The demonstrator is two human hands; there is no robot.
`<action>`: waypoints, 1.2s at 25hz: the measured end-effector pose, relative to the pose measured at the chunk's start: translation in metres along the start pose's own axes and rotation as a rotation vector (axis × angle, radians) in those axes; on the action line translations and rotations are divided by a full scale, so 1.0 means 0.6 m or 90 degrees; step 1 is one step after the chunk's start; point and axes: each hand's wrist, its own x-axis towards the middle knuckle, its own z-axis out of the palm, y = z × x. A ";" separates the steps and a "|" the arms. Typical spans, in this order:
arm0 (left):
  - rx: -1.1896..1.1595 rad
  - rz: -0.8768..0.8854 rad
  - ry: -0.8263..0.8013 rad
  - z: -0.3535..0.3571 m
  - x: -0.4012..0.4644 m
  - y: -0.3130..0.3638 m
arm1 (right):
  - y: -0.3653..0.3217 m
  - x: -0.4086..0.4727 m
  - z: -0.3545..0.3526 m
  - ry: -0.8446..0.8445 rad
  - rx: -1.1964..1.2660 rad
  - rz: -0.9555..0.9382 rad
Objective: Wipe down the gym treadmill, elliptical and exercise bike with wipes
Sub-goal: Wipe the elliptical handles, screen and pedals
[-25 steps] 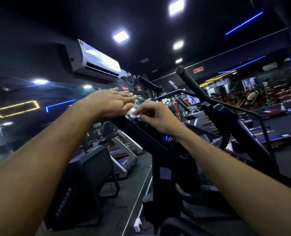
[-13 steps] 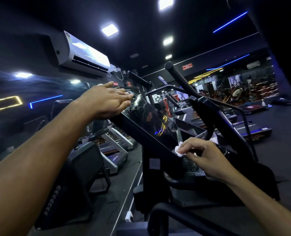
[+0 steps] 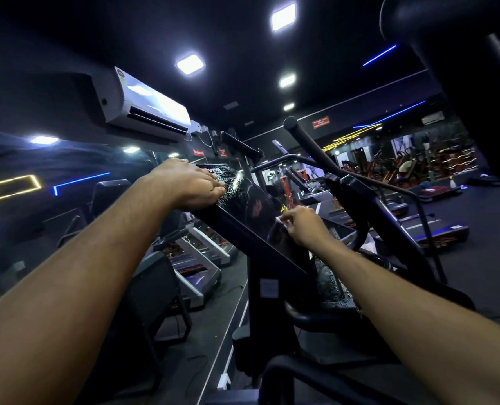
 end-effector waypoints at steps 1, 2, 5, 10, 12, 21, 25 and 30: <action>0.003 0.000 0.006 0.001 0.000 0.001 | 0.008 -0.014 -0.002 -0.006 -0.010 0.031; 0.007 -0.001 0.015 0.002 0.001 0.002 | 0.007 -0.031 -0.007 -0.009 -0.006 0.048; 0.011 -0.005 0.028 0.002 0.000 0.005 | -0.040 -0.106 -0.032 0.018 0.048 -0.029; 0.002 -0.003 0.030 -0.001 -0.008 0.008 | -0.066 -0.134 -0.050 0.031 0.157 -0.100; 0.002 0.000 0.043 0.000 -0.012 0.007 | -0.032 -0.095 -0.035 0.017 0.064 -0.007; -0.014 0.011 0.105 0.006 -0.017 0.010 | -0.045 -0.166 -0.071 -0.032 0.088 0.054; -0.116 0.040 0.223 0.011 -0.041 0.021 | -0.069 -0.259 -0.123 -0.101 0.261 0.035; -0.319 0.069 0.466 0.042 -0.168 0.090 | -0.064 -0.373 -0.119 -0.108 0.449 0.060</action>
